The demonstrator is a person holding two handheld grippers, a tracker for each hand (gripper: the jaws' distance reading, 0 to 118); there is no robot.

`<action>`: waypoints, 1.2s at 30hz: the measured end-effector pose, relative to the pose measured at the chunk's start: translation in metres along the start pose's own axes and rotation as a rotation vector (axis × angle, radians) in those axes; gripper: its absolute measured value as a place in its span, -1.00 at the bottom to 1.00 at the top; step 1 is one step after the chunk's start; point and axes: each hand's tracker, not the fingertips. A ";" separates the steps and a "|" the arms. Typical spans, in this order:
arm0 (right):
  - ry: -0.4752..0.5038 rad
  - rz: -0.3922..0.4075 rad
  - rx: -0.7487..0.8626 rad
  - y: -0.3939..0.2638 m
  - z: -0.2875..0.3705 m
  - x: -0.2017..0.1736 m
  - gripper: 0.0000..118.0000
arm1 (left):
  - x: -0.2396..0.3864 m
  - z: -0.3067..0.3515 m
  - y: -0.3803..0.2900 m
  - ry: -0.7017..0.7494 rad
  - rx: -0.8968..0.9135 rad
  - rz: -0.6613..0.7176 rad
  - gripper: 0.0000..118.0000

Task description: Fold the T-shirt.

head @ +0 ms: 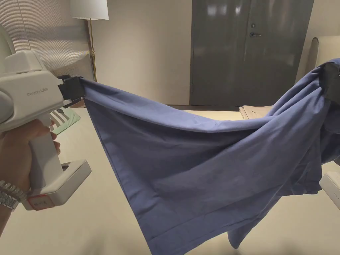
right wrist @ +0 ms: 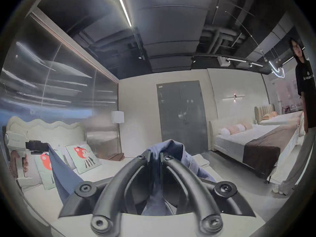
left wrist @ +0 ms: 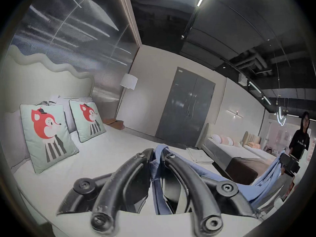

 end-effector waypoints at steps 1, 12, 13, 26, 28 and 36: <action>-0.004 0.006 -0.001 -0.001 -0.014 0.002 -0.86 | 0.005 -0.009 0.001 0.004 -0.005 -0.011 -0.90; -0.046 0.016 -0.055 -0.044 -0.139 0.021 -0.86 | 0.004 -0.133 0.009 0.040 -0.023 -0.042 -0.90; -0.047 0.020 -0.065 -0.050 -0.145 0.019 -0.86 | 0.001 -0.143 0.007 0.047 -0.030 -0.041 -0.90; -0.055 0.021 -0.267 -0.134 -0.138 0.026 -0.86 | -0.036 -0.155 -0.066 0.108 -0.202 -0.006 -0.90; -0.054 0.038 -0.299 -0.140 -0.121 0.028 -0.86 | -0.039 -0.139 -0.076 0.117 -0.223 -0.021 -0.90; -0.035 0.031 -0.450 -0.157 -0.026 0.024 -0.86 | -0.056 -0.035 -0.123 0.111 -0.342 -0.001 -0.90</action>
